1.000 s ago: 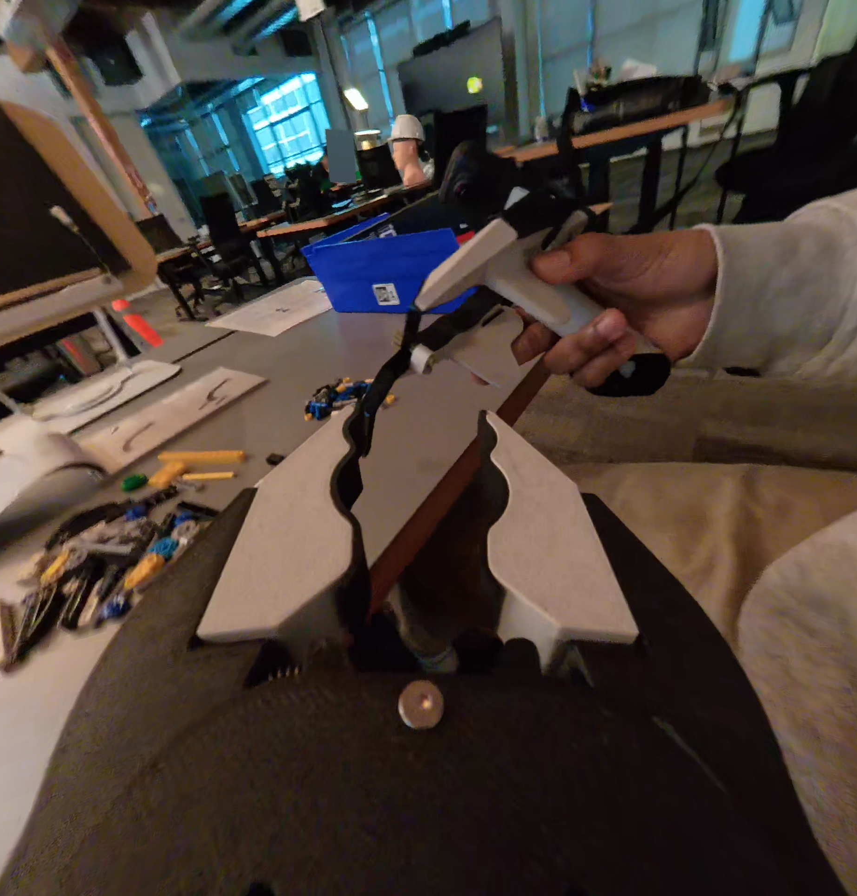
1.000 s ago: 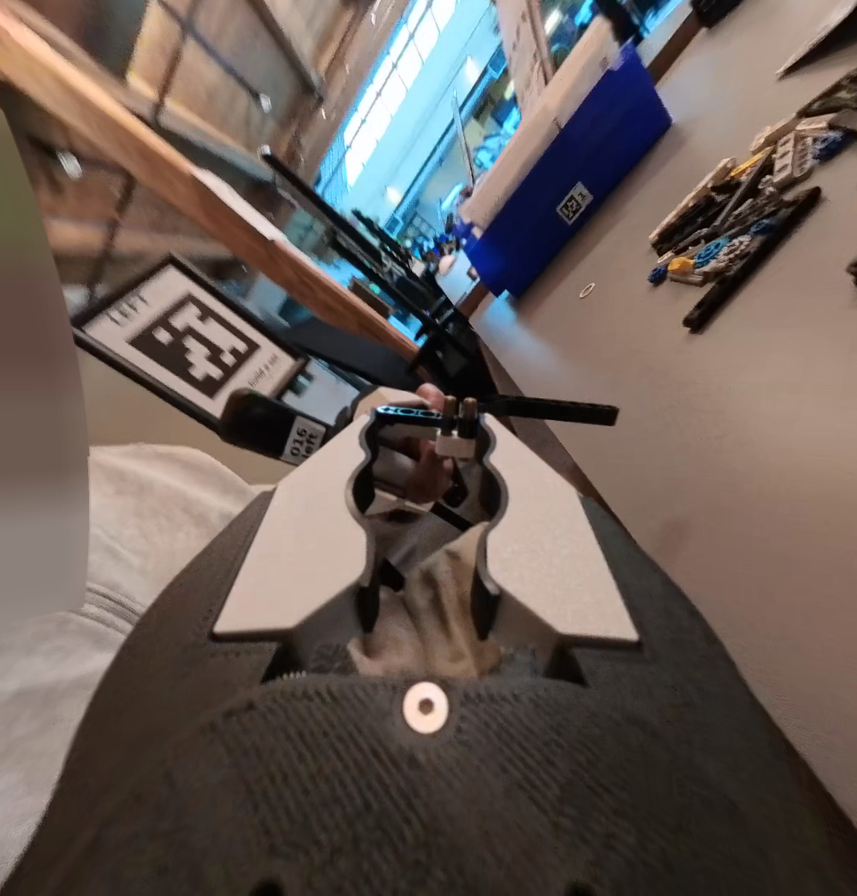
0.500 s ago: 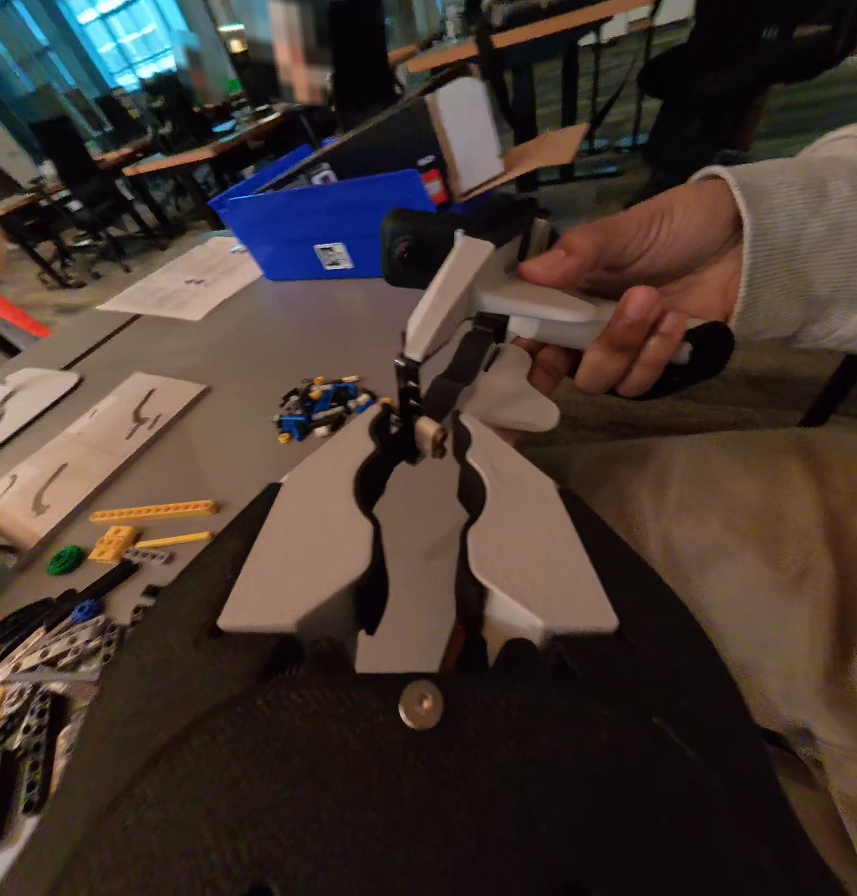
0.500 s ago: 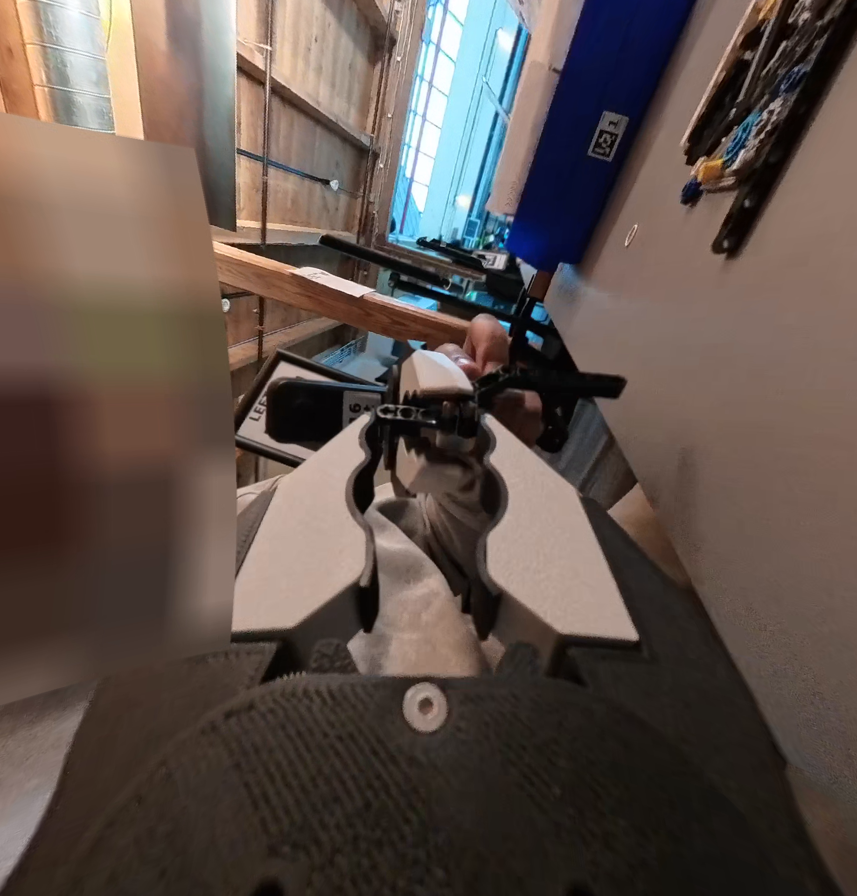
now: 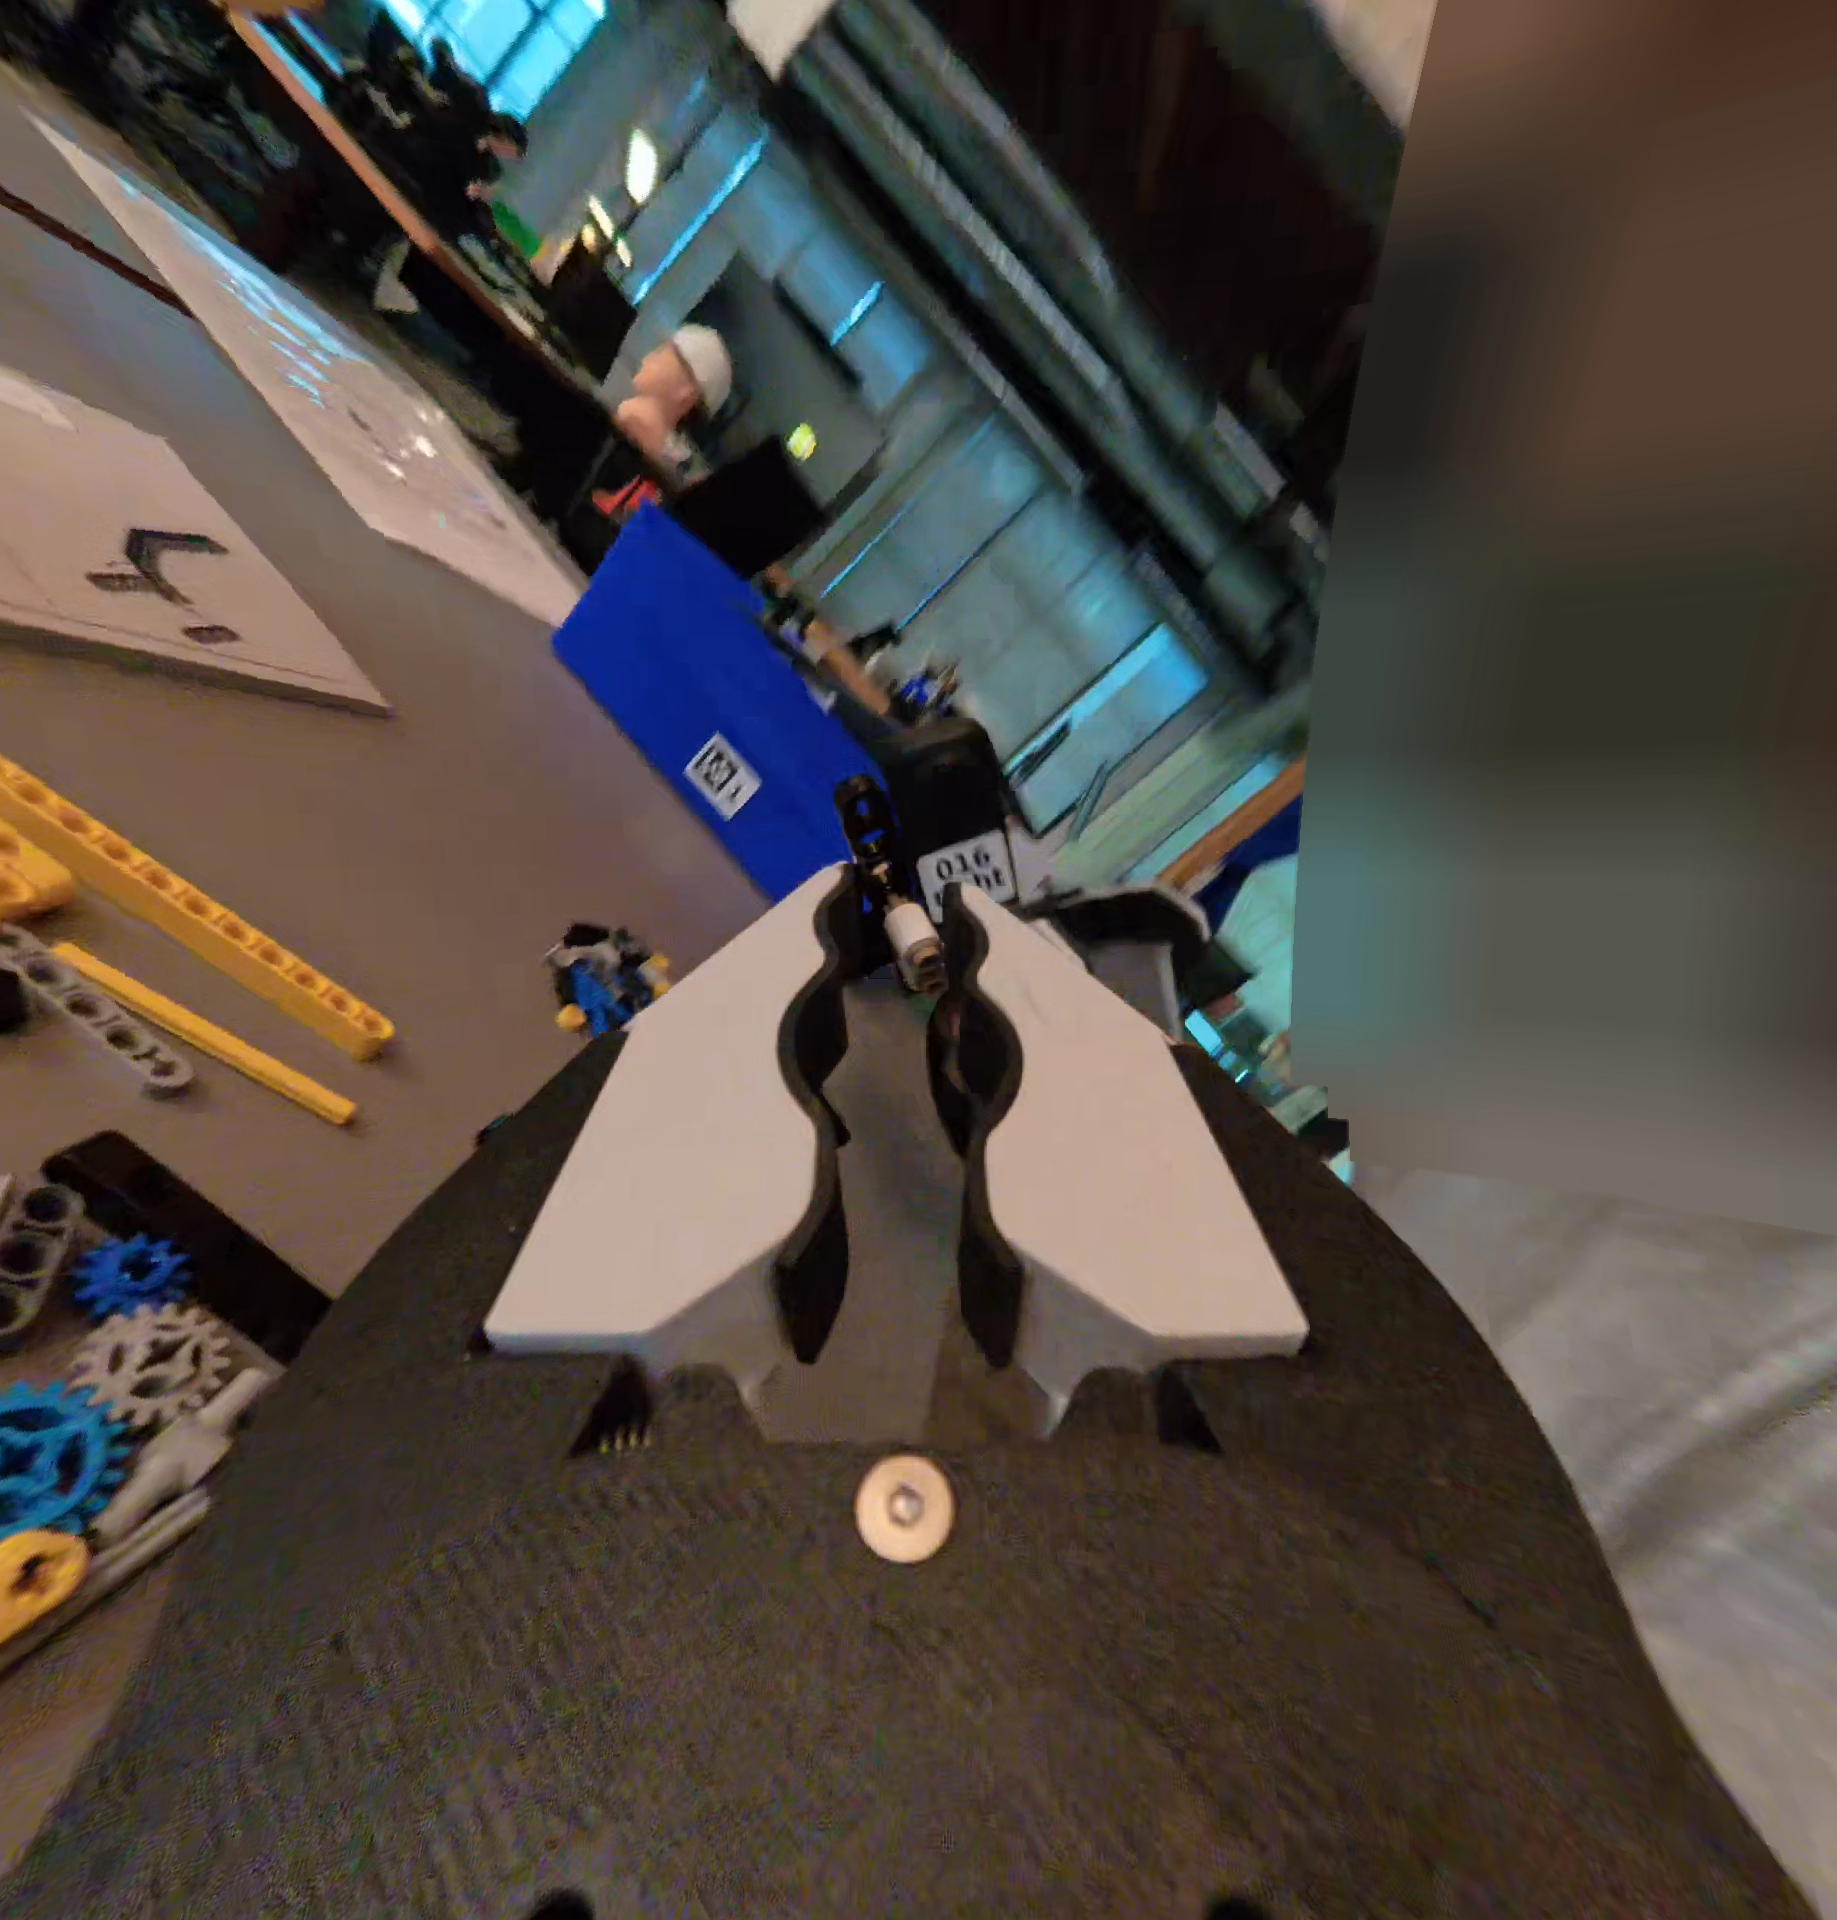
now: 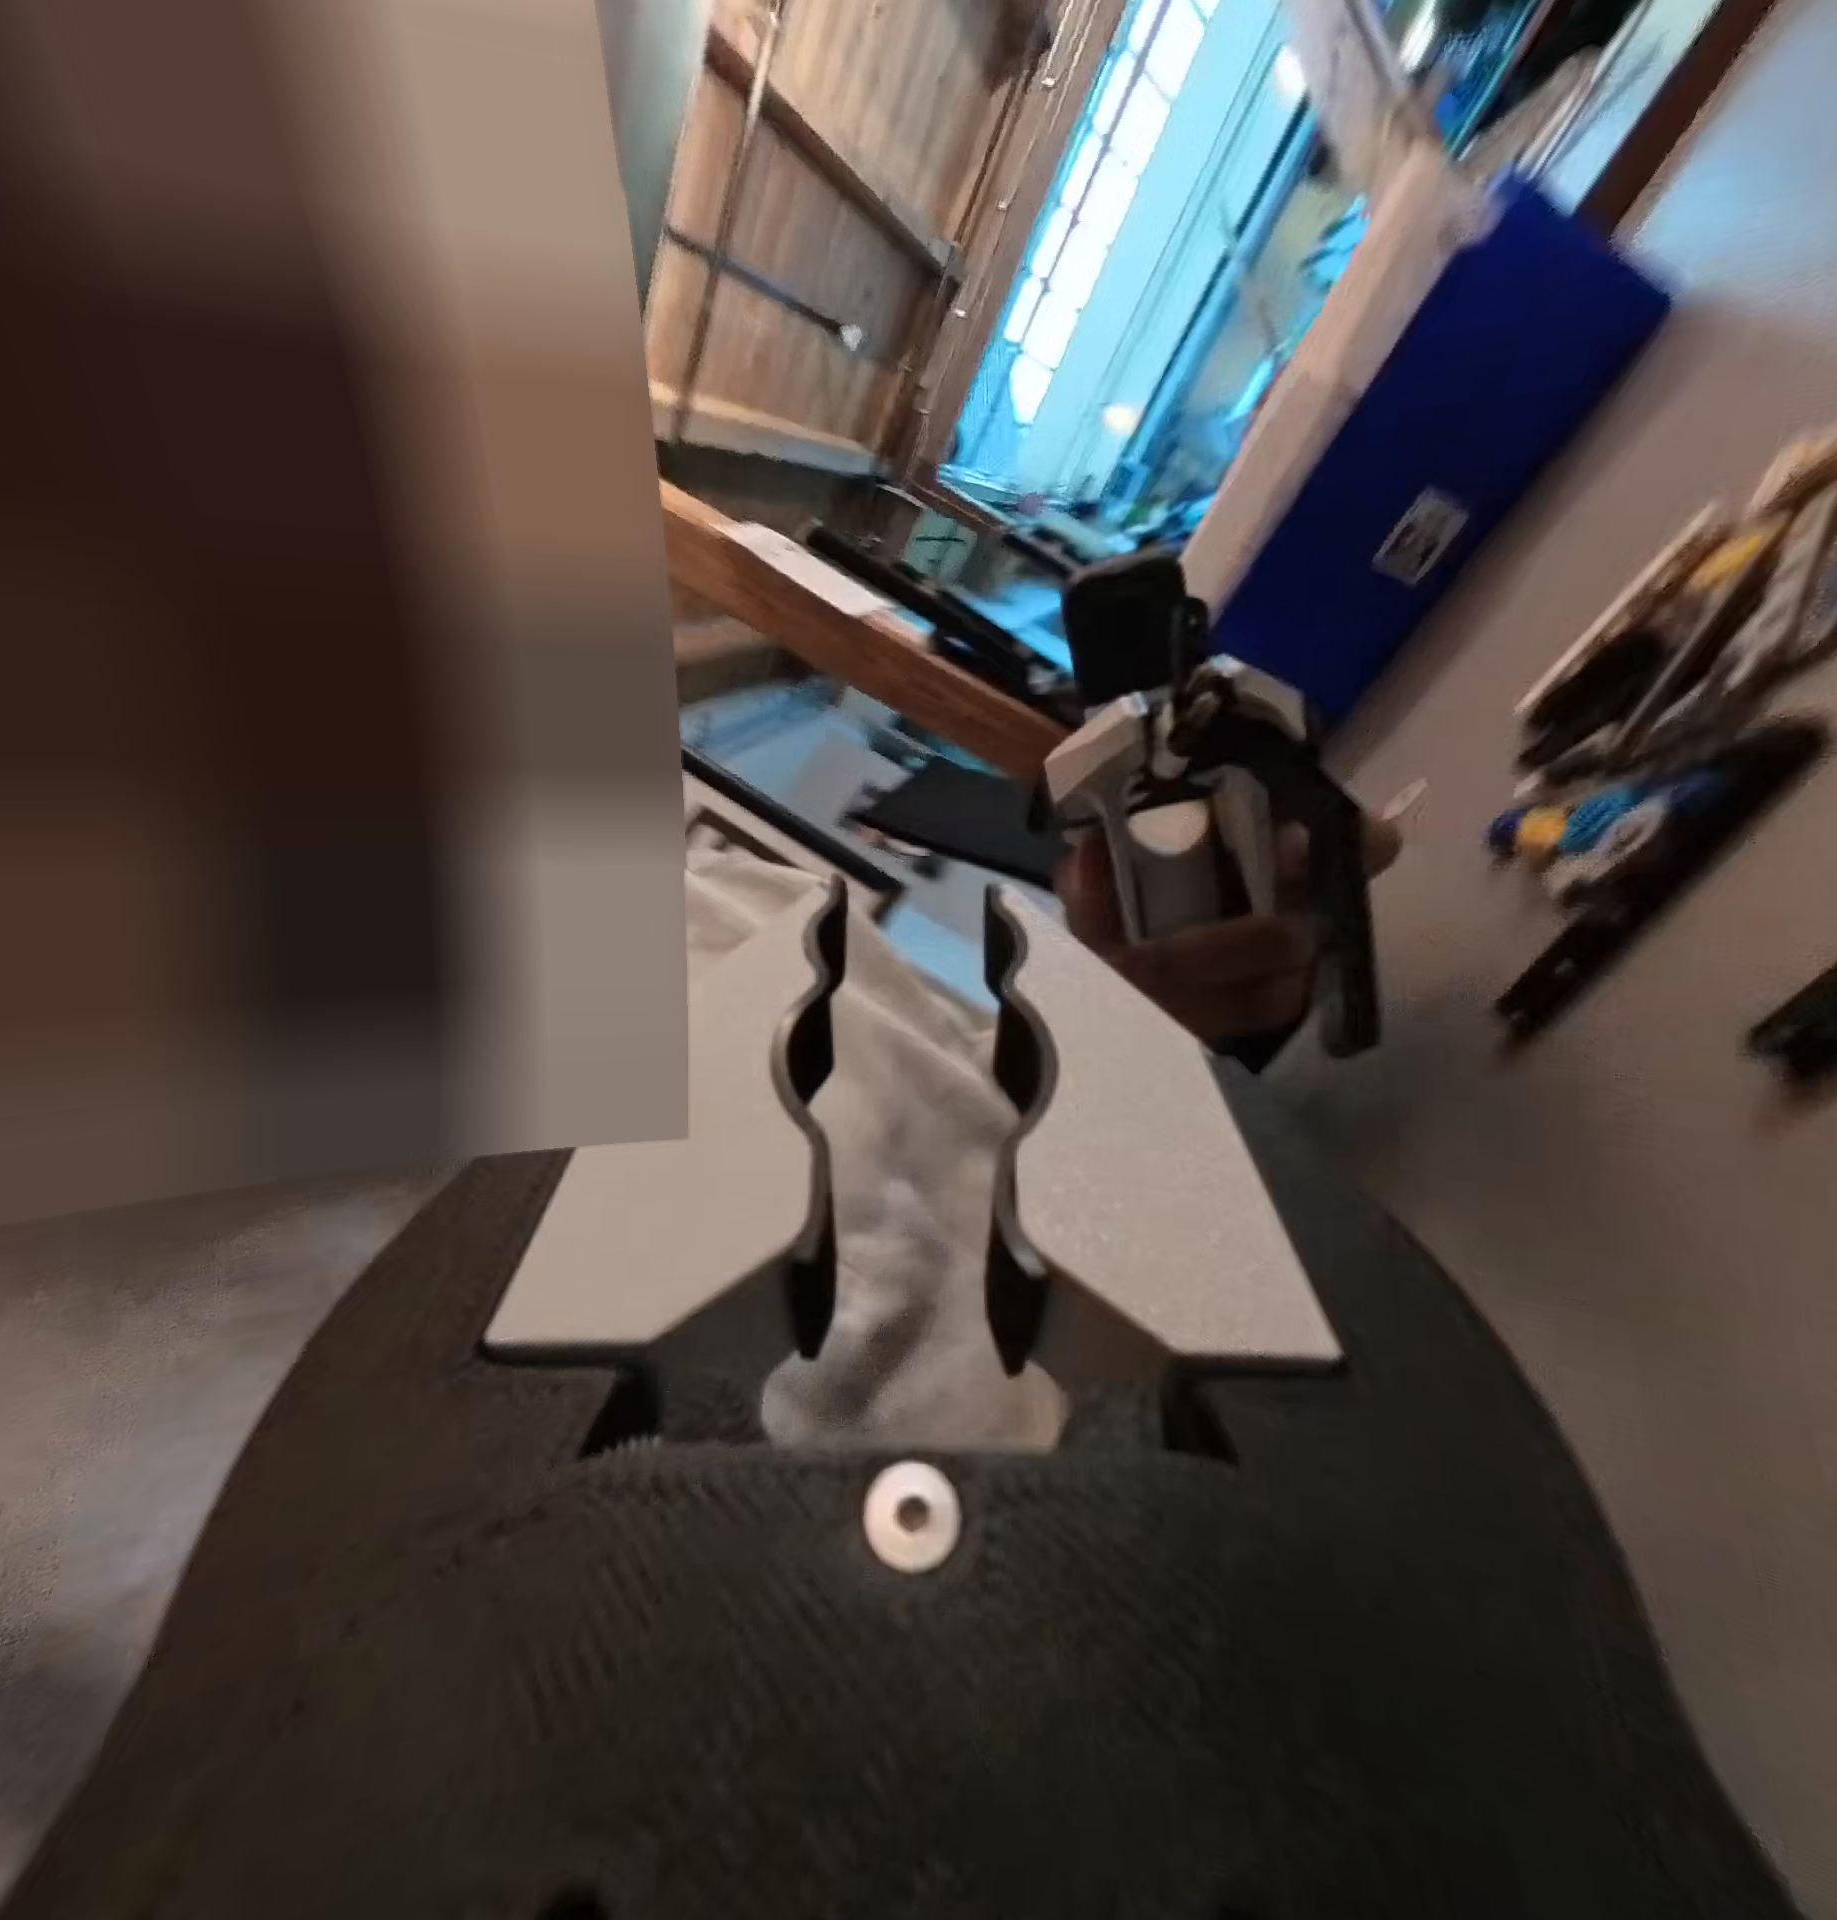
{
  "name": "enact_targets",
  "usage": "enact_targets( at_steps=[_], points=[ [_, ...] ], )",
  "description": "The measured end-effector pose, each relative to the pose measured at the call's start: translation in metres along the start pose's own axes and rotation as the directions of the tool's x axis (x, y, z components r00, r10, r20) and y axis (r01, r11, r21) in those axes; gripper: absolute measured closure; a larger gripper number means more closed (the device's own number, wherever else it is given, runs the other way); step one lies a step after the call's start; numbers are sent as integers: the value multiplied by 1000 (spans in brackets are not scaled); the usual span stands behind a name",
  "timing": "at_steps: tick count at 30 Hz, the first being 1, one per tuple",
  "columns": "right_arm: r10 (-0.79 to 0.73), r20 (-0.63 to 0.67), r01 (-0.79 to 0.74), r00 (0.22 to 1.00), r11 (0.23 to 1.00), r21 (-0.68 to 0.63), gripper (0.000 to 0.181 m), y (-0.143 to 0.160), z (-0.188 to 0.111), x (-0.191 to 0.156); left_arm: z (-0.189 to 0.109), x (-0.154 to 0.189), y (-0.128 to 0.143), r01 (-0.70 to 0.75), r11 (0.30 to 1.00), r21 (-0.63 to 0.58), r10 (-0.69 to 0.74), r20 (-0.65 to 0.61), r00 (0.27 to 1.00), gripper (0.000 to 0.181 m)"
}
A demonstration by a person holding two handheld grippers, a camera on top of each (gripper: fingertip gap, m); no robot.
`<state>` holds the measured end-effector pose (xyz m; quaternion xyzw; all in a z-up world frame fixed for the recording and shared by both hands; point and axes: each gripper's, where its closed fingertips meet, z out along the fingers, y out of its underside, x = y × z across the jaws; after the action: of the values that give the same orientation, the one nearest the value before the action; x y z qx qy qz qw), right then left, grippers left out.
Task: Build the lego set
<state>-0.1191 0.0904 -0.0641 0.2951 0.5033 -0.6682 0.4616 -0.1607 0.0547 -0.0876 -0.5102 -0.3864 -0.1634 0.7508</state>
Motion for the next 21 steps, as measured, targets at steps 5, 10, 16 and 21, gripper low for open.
enact_targets(
  at_steps=[5,10,16,21],
  points=[
    [-656,-464,662,595,727,-179,139,-22,-7,28,-4,-12,-2,20,999,49,-22,41,999,169],
    [-888,-455,745,60,343,-572,131,-13,7,65,6,-15,5,64,997,45,-65,14,998,170],
    [-878,-463,700,-120,256,-667,138,-4,7,77,19,-10,32,-10,996,-88,12,28,1000,176],
    [-872,-474,715,-119,255,-651,158,2,4,66,20,-8,45,-1,994,-110,7,54,999,176]
  ],
)
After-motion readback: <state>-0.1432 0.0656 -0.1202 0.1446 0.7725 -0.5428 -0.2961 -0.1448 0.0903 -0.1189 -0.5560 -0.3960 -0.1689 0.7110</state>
